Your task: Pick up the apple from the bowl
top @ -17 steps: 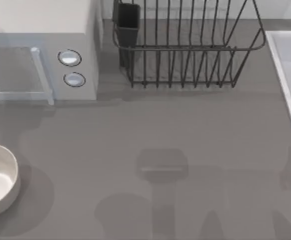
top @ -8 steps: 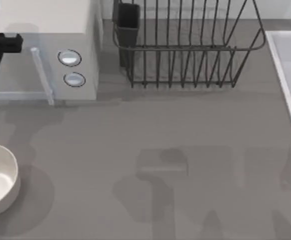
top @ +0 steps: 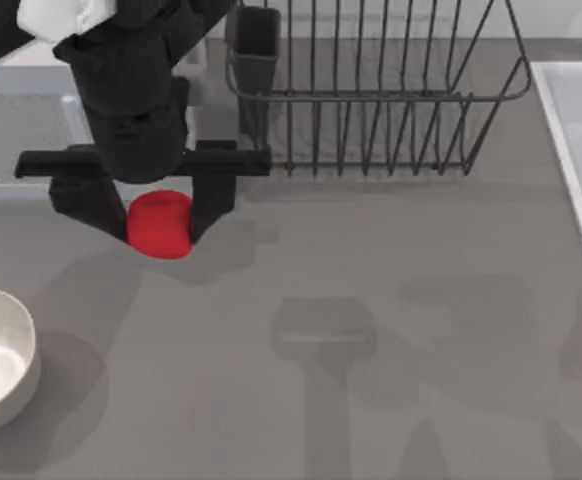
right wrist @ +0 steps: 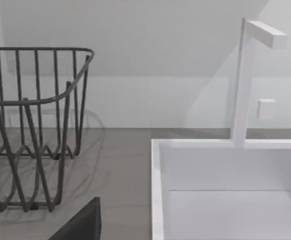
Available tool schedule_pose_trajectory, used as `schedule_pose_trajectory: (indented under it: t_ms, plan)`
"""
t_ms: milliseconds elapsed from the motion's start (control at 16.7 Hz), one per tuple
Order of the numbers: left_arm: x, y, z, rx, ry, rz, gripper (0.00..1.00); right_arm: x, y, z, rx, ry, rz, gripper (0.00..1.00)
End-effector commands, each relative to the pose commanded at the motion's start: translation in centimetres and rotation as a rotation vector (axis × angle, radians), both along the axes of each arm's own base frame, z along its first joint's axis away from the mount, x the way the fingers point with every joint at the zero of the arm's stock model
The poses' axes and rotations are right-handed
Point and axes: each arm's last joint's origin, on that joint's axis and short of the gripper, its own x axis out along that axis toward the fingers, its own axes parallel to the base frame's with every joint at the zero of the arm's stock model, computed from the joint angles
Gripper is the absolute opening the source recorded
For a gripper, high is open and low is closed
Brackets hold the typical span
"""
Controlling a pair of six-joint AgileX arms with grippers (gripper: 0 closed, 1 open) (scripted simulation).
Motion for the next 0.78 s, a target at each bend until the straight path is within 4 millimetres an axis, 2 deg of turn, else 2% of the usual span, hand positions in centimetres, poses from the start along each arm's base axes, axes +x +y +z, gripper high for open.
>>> schedule_pose_trajectory:
  t_ms: [420,540,780]
  plan:
    - [0.0,-0.2,-0.5,-0.002,-0.002,0.001,0.00,0.0,0.0,0.0,0.000,0.000,0.000,1.00]
    - [0.2,-0.3,-2.1,0.000,0.001,0.001,0.00,0.0,0.0,0.0,0.000,0.000,0.000,1.00]
    - [0.4,-0.5,-7.0,-0.006,-0.010,0.001,0.00,0.0,0.0,0.0,0.000,0.000,0.000,1.00]
